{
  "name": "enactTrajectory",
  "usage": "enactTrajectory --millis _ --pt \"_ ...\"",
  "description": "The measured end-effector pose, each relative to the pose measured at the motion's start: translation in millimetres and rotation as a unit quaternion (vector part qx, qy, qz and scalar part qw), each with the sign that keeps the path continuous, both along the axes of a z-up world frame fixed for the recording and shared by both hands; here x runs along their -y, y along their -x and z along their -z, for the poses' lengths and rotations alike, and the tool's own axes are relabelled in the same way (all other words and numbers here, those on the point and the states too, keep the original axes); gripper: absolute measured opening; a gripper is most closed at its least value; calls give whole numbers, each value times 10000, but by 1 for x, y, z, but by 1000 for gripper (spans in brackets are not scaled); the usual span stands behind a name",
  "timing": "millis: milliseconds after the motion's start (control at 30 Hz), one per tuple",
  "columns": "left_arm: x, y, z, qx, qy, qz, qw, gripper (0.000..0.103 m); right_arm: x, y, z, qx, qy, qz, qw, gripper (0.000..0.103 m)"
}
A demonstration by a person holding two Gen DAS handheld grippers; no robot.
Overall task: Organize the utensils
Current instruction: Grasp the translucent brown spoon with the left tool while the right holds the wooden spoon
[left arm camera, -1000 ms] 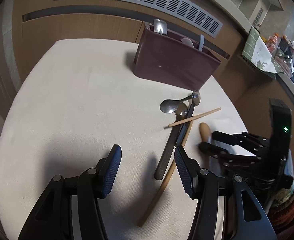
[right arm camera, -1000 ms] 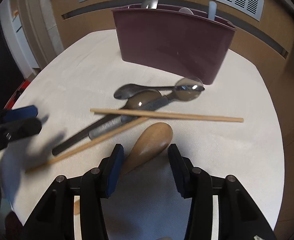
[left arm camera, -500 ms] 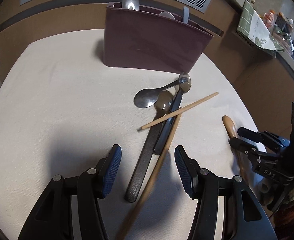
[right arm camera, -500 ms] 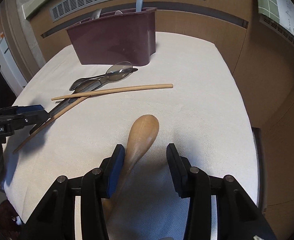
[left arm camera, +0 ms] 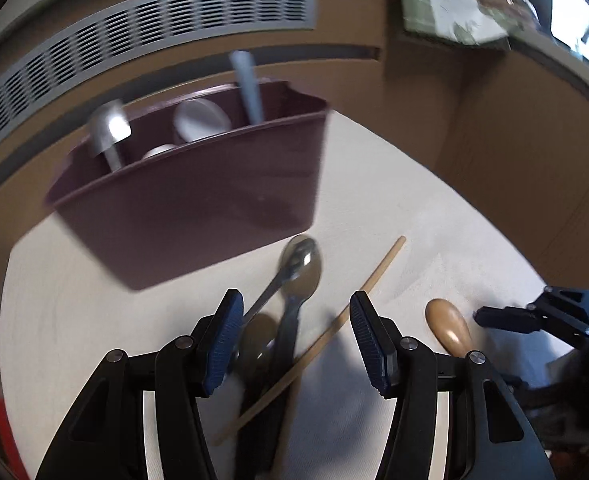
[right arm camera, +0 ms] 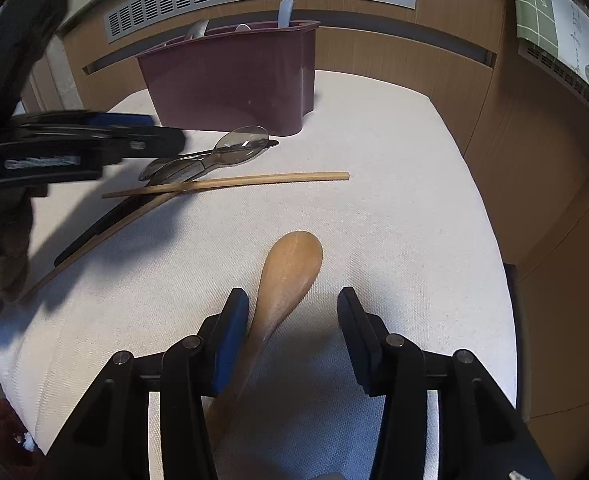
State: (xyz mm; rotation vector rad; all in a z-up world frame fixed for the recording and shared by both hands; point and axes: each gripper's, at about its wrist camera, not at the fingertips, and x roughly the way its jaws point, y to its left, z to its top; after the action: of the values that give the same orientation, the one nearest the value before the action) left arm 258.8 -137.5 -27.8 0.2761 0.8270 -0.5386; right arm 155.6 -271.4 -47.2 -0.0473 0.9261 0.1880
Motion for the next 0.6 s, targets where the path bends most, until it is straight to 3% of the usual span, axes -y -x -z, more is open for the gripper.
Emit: enactTrajectory --millis 300,500,600 --pt "41 -33 21 135 -846 -144 9962 56 18 16 0 42 1 -44 10000 42" --pt "36 -38 26 95 -801 -245 9964 56 32 23 0 80 -122 35 9999 42" --pt "35 -40 29 -155 -486 -42 9987 55 27 23 1 101 -1 36 9999 43"
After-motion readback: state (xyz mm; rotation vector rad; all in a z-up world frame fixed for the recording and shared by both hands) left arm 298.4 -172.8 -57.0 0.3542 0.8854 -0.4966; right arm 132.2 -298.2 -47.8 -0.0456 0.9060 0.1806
